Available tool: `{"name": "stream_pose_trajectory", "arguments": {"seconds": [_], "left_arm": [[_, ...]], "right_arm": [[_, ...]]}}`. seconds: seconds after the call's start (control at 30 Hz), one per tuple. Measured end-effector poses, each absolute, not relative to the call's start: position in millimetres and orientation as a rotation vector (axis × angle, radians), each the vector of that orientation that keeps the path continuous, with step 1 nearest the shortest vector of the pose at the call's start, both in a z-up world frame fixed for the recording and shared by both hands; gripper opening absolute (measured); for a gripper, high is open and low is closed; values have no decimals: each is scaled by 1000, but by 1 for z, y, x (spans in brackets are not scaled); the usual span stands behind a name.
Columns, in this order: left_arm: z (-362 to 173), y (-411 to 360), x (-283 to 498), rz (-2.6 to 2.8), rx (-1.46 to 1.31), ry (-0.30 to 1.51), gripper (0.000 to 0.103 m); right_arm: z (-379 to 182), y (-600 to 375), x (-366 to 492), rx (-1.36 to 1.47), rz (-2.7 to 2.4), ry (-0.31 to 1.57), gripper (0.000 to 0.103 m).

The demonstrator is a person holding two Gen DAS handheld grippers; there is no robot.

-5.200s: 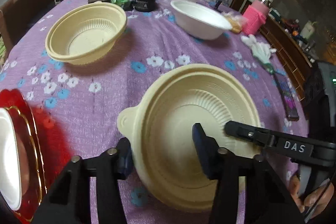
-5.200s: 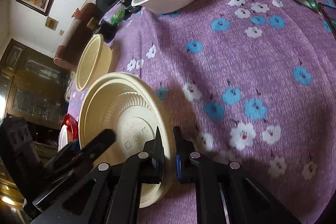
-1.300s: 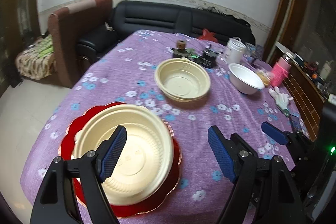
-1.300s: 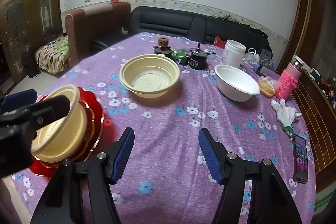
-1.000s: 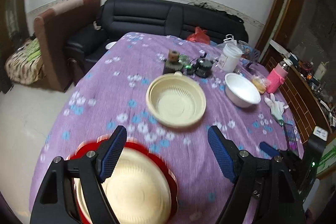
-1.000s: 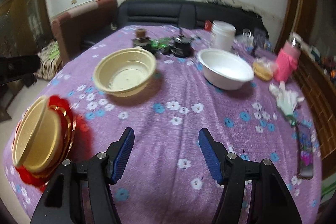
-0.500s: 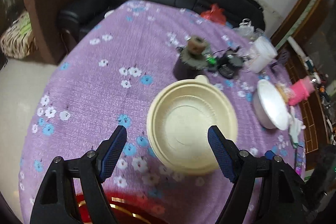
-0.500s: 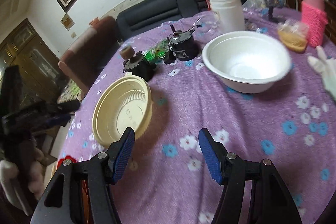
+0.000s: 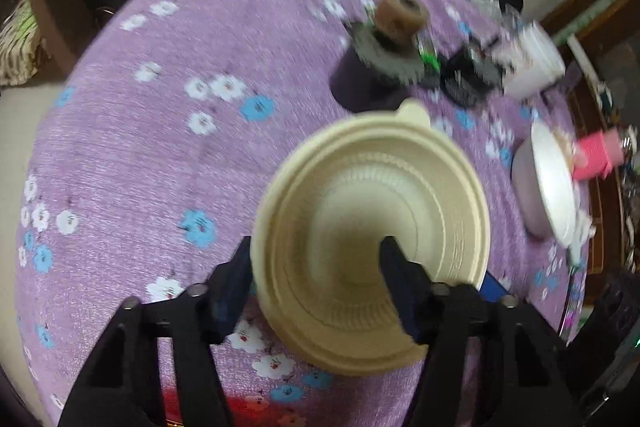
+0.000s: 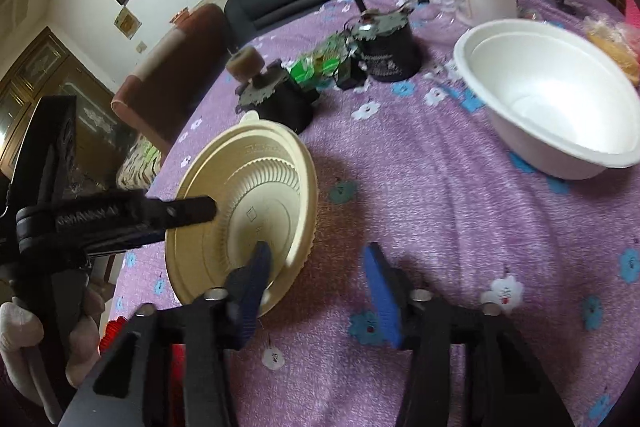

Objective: Organize plates and bowls
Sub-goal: 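Grasp the rim of the second tan bowl with the right gripper, then carry the second tan bowl over the stack with the right gripper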

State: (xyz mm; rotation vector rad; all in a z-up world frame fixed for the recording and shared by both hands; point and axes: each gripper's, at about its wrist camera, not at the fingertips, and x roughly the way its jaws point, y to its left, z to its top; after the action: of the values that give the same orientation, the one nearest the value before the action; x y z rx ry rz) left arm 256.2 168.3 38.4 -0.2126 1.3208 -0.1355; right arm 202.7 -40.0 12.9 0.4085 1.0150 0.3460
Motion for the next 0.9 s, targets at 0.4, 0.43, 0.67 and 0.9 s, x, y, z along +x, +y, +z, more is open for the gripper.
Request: {"name": "stream_pose_trajectory", "arguments": {"seconds": [0.4, 0.43, 0.67, 0.9], "left_arm": [[79, 150, 210, -213, -170, 1232, 18], [86, 148, 200, -212, -157, 1212, 18], [115, 156, 140, -212, -128, 1105, 18], [129, 182, 86, -174, -169, 1039, 19]], "right_arm": [[30, -65, 177, 473, 362, 991, 21], [36, -67, 170, 467, 361, 978, 20], [68, -66, 125, 440, 387, 937, 20], [84, -40, 82, 415, 461, 929, 21]]}}
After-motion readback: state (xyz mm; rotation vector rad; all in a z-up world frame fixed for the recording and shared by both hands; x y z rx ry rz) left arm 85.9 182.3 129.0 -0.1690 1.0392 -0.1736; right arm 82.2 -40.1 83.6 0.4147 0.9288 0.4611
